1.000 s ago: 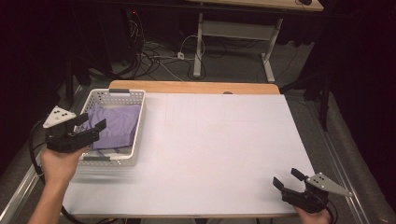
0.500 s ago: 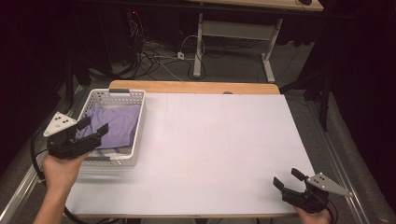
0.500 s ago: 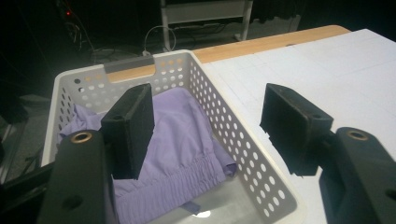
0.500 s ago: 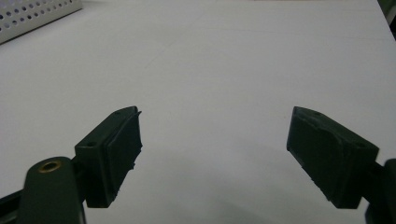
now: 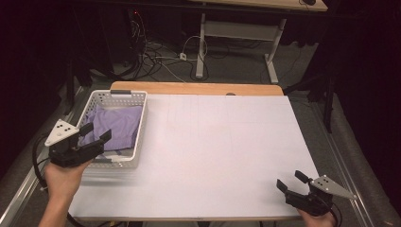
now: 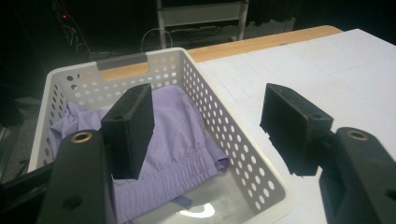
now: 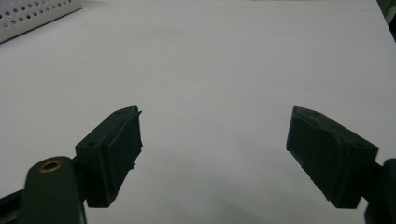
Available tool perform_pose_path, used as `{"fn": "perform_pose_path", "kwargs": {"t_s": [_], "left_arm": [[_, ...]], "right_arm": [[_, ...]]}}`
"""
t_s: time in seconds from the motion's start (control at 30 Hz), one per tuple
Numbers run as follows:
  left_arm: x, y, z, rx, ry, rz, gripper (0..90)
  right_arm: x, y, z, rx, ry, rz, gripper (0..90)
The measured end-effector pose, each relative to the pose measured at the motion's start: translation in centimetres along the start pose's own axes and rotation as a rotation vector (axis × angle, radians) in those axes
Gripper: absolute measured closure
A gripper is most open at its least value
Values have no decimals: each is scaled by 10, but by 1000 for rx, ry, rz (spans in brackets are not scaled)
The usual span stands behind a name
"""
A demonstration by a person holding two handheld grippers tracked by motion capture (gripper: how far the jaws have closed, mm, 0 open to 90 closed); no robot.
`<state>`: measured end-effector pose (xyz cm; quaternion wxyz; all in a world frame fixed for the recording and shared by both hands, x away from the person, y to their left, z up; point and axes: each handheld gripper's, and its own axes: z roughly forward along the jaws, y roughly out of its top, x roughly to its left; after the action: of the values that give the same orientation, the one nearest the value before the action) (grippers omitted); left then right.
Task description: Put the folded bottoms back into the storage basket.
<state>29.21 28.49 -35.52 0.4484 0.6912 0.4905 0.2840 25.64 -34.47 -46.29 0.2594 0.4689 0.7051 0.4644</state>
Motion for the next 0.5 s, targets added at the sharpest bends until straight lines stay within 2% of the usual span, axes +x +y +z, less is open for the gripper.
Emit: {"fn": "perform_pose_path", "kwargs": {"t_s": [0.5], "left_arm": [[-3,-12,-1,-5,-11,-11,333]], "right_arm": [[0,0,0,-2,0,0,187]]}}
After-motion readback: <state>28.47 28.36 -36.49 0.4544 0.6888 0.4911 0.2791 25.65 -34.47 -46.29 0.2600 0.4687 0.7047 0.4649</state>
